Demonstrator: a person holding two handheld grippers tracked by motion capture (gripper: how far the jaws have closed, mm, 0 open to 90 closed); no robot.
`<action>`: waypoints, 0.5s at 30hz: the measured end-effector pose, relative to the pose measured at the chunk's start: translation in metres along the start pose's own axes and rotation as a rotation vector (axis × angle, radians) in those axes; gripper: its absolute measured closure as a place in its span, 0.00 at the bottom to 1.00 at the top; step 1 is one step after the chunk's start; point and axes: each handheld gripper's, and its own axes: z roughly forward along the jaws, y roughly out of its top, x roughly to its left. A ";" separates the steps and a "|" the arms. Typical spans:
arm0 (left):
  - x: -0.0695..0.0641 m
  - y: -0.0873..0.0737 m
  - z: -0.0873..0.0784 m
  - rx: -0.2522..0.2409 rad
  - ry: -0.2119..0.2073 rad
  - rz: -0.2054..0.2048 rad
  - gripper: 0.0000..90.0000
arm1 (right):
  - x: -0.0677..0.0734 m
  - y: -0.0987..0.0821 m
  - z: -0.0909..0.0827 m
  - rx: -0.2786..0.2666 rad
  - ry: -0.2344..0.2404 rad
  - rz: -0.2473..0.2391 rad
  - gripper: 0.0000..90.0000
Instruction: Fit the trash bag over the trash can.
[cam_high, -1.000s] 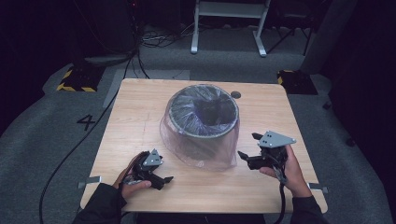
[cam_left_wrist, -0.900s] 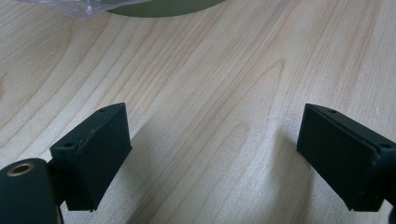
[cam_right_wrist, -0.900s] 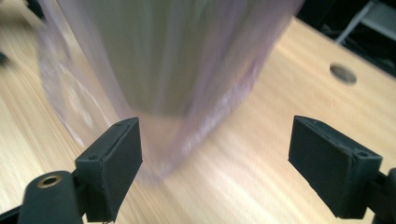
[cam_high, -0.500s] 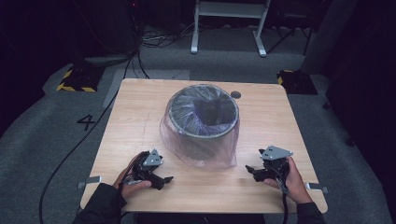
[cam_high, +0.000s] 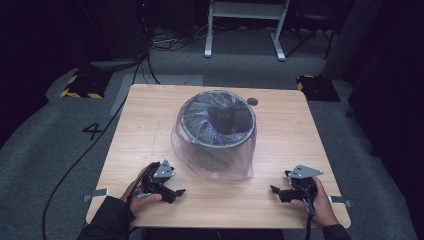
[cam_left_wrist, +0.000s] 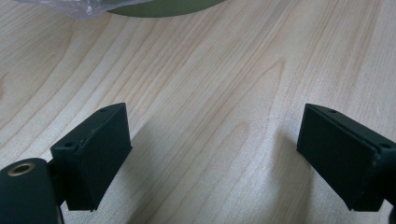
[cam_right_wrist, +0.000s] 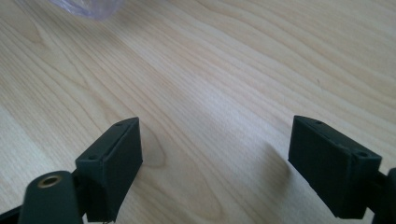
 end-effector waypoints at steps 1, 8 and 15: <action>0.000 0.000 0.000 0.000 0.000 0.000 0.11 | 0.000 -0.002 -0.001 -0.005 0.003 0.012 0.20; 0.000 0.000 0.000 0.000 -0.001 0.000 0.11 | -0.004 -0.014 -0.005 -0.040 -0.005 0.067 0.17; 0.000 0.000 0.000 0.000 -0.001 0.000 0.11 | -0.004 -0.014 -0.005 -0.039 -0.010 0.072 0.16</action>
